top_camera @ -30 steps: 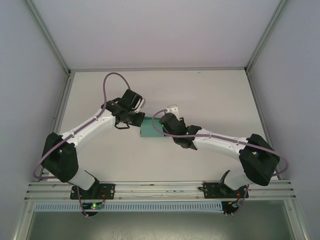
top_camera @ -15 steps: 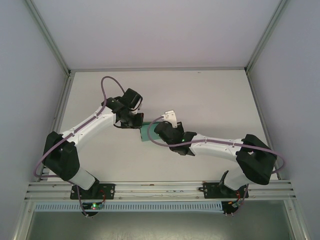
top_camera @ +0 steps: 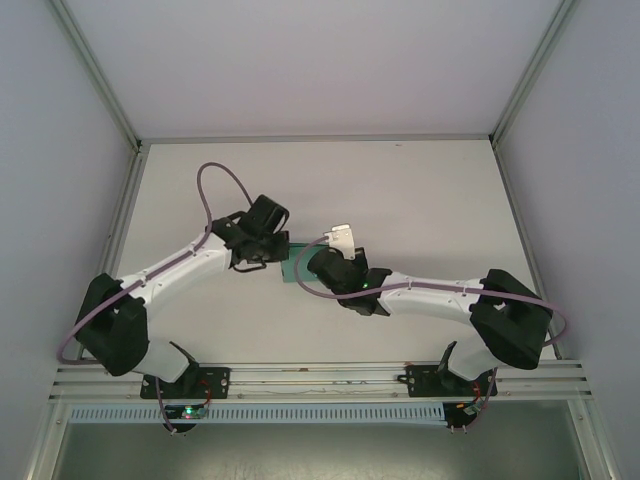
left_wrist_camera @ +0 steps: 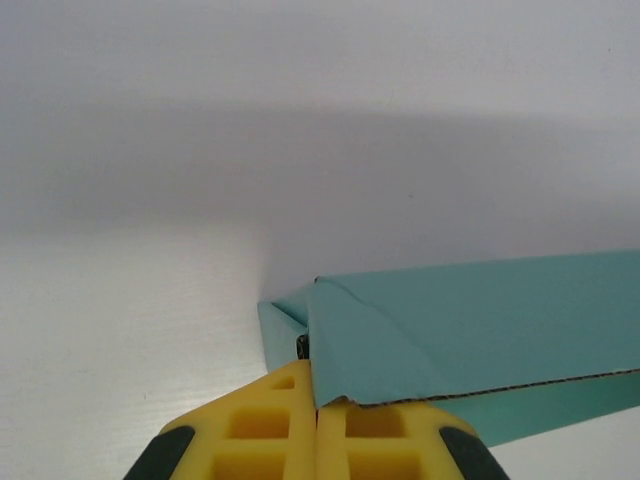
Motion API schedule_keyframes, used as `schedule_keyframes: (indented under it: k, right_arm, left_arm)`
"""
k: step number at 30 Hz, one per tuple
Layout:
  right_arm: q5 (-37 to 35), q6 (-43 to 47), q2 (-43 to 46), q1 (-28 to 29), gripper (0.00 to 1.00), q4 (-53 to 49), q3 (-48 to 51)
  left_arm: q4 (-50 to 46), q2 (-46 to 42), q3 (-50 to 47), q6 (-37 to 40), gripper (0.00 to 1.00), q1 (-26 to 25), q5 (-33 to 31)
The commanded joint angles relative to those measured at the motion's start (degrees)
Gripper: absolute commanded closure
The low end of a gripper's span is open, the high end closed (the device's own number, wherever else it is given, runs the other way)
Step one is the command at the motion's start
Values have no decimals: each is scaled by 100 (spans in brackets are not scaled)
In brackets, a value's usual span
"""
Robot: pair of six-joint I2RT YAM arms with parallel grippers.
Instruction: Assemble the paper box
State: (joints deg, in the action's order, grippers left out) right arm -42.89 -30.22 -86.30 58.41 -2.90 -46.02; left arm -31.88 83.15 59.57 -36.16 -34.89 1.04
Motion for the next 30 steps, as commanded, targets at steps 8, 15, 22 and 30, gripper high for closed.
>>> schedule_keyframes:
  k: [8,15,22,30]
  right_arm:
    - [357,-38,33,62,85,-466,144]
    - [869,-32,841,-234,65,-493,-43]
    - [1655,68,1410,-703,39,227,219]
    - [2219,-283,880,-1244,43,-1,-59]
  left_arm:
    - [523,57,-1852,-116,100,-698,-670]
    - [623,-112,-1785,66,100,-938,-1057]
    - [608,-135,-1693,180,100,-1051,-1297]
    - [674,-177,-1581,373,100,-1062,-1216]
